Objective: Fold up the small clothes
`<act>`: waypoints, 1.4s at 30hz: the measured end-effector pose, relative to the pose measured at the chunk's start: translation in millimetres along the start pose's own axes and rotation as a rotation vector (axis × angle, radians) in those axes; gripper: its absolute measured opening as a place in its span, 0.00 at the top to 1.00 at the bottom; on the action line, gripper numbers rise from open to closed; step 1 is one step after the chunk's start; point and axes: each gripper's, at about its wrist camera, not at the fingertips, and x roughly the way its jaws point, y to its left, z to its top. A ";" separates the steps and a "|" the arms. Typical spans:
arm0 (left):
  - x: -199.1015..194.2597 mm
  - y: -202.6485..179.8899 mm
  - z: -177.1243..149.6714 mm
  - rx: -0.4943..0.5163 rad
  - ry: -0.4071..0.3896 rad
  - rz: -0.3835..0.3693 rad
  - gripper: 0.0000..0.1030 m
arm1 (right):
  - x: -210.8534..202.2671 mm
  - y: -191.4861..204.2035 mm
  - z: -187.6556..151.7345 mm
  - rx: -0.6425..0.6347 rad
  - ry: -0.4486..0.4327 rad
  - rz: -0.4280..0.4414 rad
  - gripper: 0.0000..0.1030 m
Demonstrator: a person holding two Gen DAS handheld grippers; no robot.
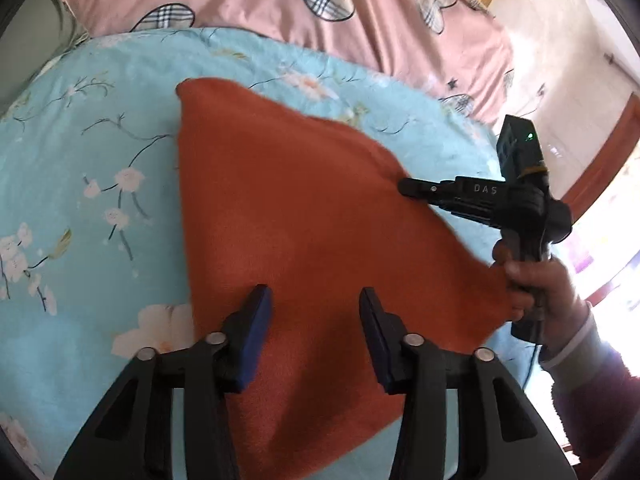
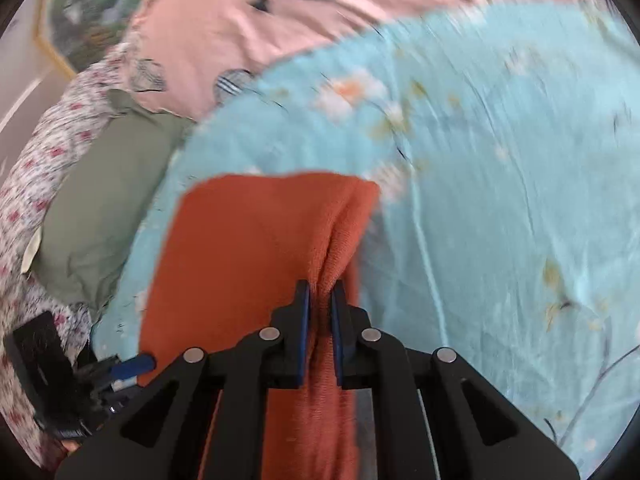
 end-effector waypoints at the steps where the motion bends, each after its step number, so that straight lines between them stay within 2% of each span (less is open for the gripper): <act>1: 0.9 2.4 -0.6 -0.008 -0.003 -0.007 0.60 | 4.0 -1.9 -0.5 0.003 0.004 0.000 0.89; 4: 7.6 12.4 -0.2 -0.050 0.005 -0.032 0.62 | 12.4 -5.0 -0.8 0.006 0.011 -0.011 0.89; 6: 12.6 16.7 -1.6 -0.060 0.006 -0.021 0.69 | 16.8 -7.7 0.2 0.025 0.012 -0.011 0.89; 9: 12.9 20.3 -1.9 -0.090 0.003 -0.029 0.69 | 13.3 -4.4 1.6 0.027 0.020 -0.035 0.85; 10: 12.4 20.7 -2.3 -0.092 0.003 -0.029 0.69 | 7.6 -3.0 2.7 0.025 0.016 -0.056 0.78; 12: 11.8 19.6 -3.9 -0.089 0.002 -0.018 0.69 | -19.9 13.6 2.5 -0.017 -0.042 -0.124 0.77; 13: 11.6 17.8 -4.2 -0.088 0.002 -0.013 0.69 | -30.7 20.0 1.0 -0.035 -0.067 -0.128 0.77; 15: 10.6 15.3 -4.7 -0.083 0.003 -0.002 0.68 | -55.6 38.3 -9.0 -0.070 -0.101 -0.056 0.77; 17: 11.2 11.7 -4.9 -0.072 0.004 0.013 0.67 | -60.2 58.7 -26.8 -0.126 -0.055 0.019 0.77; 18: 11.4 10.3 -5.0 -0.067 0.005 0.020 0.67 | -56.7 63.2 -34.6 -0.148 -0.026 0.026 0.77; 20: 10.5 8.9 -5.7 -0.063 0.005 0.024 0.67 | -40.1 62.2 -52.4 -0.171 0.042 -0.036 0.77; 21: 9.9 8.9 -6.8 -0.063 0.006 0.018 0.67 | -28.2 52.4 -60.5 -0.157 0.072 -0.095 0.79; 22: 10.0 10.0 -6.5 -0.063 0.008 0.016 0.67 | -19.9 40.7 -65.9 -0.124 0.085 -0.093 0.85; 25: 7.2 10.7 -8.5 -0.062 0.011 0.015 0.67 | -19.7 19.6 -69.7 -0.027 0.053 -0.038 1.00; 32: 0.6 8.2 -15.4 -0.066 0.013 0.028 0.67 | -25.1 27.1 -70.2 -0.032 0.051 -0.054 1.00; 34: -3.6 9.5 -15.2 -0.078 0.017 0.023 0.67 | -29.7 28.8 -70.8 -0.037 0.045 -0.049 0.95; 37: -10.6 15.0 -2.8 -0.093 0.010 0.026 0.65 | -39.1 37.1 -72.4 -0.061 0.036 -0.057 0.95; 40: -13.9 24.6 17.8 -0.108 -0.023 0.043 0.51 | -47.7 43.7 -72.1 -0.073 0.024 -0.051 0.95; 41: -12.7 27.6 25.5 -0.113 -0.031 0.060 0.43 | -50.4 45.6 -71.9 -0.075 0.019 -0.045 0.95; 42: -8.9 32.4 36.4 -0.113 -0.039 0.088 0.40 | -52.4 47.2 -71.6 -0.074 0.015 -0.040 0.95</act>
